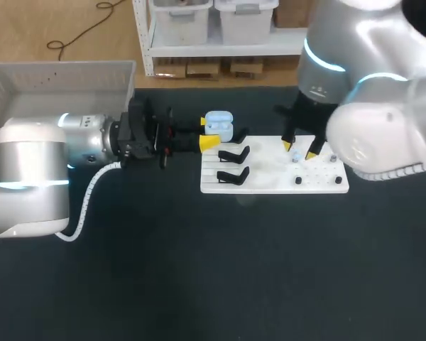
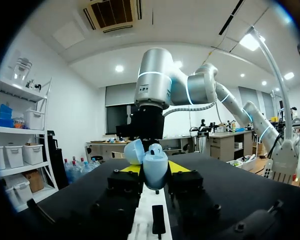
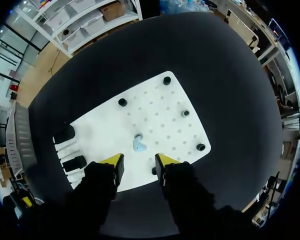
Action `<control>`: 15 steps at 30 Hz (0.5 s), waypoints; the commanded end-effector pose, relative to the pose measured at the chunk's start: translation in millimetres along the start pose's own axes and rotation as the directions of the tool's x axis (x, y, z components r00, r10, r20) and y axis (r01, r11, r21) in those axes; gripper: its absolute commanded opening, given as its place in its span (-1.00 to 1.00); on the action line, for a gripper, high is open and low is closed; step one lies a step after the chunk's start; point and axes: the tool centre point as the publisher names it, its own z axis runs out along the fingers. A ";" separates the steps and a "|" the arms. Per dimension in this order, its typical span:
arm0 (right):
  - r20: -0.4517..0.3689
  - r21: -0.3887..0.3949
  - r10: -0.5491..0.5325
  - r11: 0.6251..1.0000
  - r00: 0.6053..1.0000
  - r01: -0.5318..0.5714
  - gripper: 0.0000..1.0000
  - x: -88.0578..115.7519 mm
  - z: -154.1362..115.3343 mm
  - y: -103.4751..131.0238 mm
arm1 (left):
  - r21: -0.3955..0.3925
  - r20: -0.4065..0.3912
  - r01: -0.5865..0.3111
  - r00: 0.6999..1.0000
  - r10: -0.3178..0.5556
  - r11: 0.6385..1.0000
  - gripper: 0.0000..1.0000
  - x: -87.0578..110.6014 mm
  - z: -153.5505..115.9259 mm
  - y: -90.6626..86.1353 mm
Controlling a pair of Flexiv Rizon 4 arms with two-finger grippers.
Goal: Pick up each earbud case from the left stands, insert the matching earbuds, close the lid, and place the case in the box.
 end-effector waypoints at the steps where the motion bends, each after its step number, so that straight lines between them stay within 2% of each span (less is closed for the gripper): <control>1: -0.005 0.048 0.015 0.999 1.000 -0.015 -0.16 -5.6 10.3 6.4 | 0.000 -0.001 0.000 1.000 0.000 1.000 -1.00 0.3 0.2 0.2; 6: -0.007 0.066 0.024 0.998 1.000 -0.024 -0.13 -7.2 19.7 3.7 | 0.000 -0.001 0.000 1.000 0.000 1.000 -1.00 0.3 0.2 0.2; 15: -0.009 0.071 0.032 0.997 0.999 -0.031 -0.19 -7.9 22.7 3.5 | 0.000 -0.001 0.000 1.000 0.000 1.000 -1.00 0.3 0.2 0.2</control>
